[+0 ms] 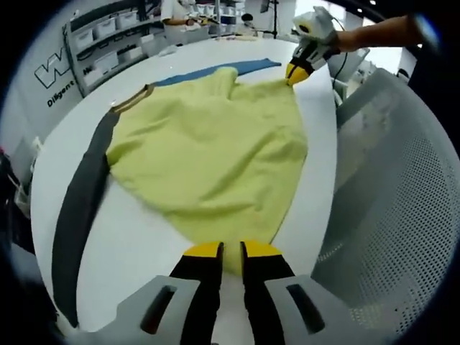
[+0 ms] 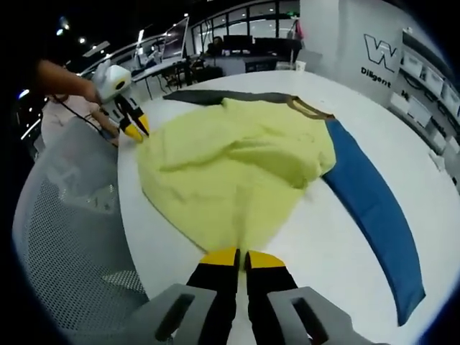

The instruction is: Fold the garment on the visible template until the final outline fits inside the template.

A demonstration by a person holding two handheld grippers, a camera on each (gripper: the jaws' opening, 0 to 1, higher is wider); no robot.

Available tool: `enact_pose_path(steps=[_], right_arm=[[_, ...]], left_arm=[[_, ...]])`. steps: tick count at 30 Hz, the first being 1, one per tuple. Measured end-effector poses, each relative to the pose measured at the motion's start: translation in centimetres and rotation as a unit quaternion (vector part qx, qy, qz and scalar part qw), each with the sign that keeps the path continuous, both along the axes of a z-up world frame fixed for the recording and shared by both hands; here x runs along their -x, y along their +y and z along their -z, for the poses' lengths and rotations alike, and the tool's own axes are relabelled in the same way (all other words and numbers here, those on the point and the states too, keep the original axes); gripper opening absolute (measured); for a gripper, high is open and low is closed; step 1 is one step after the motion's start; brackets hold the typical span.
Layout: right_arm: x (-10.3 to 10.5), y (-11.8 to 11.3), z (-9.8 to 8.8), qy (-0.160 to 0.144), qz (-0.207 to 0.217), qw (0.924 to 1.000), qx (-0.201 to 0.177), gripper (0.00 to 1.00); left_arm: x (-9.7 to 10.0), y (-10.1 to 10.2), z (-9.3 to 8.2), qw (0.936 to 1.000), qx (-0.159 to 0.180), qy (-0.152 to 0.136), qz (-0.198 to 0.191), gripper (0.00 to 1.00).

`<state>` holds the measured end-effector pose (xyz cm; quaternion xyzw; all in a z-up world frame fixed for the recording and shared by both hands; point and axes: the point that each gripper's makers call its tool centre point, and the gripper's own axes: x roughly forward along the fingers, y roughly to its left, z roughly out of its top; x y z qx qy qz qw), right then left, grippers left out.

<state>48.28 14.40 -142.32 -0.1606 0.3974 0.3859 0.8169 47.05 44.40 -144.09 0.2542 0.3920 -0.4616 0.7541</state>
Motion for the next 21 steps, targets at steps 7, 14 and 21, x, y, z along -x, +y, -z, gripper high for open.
enact_pose_path(steps=[7,14,21], right_arm=[[0.6,0.0,-0.2,0.01,0.006,0.9999,-0.004,0.0],[1.7,0.1,-0.2,0.025,0.01,0.9996,-0.01,0.0],[2.8,-0.1,0.2,0.041,0.012,0.999,-0.01,0.0]], left_arm=[[0.5,0.1,0.4,0.9996,-0.012,-0.003,0.025,0.11],[0.5,0.3,0.4,0.9994,-0.019,-0.007,0.026,0.02],[0.8,1.0,0.0,0.9997,-0.013,0.012,0.017,0.01]])
